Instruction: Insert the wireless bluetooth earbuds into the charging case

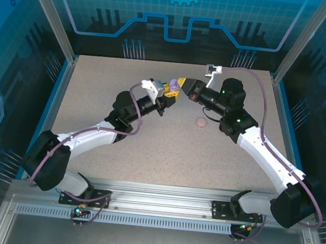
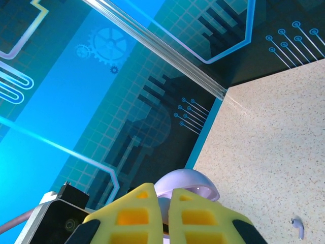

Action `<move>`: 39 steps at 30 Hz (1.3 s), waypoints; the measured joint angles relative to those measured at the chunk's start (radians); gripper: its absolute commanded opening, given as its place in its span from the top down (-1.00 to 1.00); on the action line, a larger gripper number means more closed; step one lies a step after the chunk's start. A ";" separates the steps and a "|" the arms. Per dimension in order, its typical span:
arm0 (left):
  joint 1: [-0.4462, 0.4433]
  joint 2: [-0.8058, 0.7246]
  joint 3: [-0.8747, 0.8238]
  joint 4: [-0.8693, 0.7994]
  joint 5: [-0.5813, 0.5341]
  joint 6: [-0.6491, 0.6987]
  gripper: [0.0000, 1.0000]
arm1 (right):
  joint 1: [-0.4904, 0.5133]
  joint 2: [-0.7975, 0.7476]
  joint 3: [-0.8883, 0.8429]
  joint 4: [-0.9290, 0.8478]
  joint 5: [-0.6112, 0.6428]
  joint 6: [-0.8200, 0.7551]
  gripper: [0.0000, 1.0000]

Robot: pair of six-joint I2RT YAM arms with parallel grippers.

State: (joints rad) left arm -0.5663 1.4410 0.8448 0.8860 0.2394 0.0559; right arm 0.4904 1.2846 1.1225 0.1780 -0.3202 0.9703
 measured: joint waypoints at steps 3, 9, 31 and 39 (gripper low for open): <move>0.000 0.000 0.000 -0.008 0.000 -0.001 1.00 | 0.000 -0.002 -0.006 0.002 0.005 -0.002 0.91; -0.006 0.000 0.005 -0.037 0.001 -0.004 1.00 | 0.000 -0.026 -0.061 0.054 0.020 -0.003 0.91; -0.009 -0.001 0.025 -0.061 0.001 -0.030 1.00 | 0.002 -0.060 -0.118 0.132 0.024 -0.090 0.82; -0.006 -0.007 0.025 -0.066 -0.008 -0.031 1.00 | 0.005 -0.042 -0.034 -0.018 0.025 -0.126 0.60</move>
State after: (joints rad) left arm -0.5724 1.4338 0.8700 0.8196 0.2310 0.0254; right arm 0.4957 1.2430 1.0882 0.1596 -0.2951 0.8444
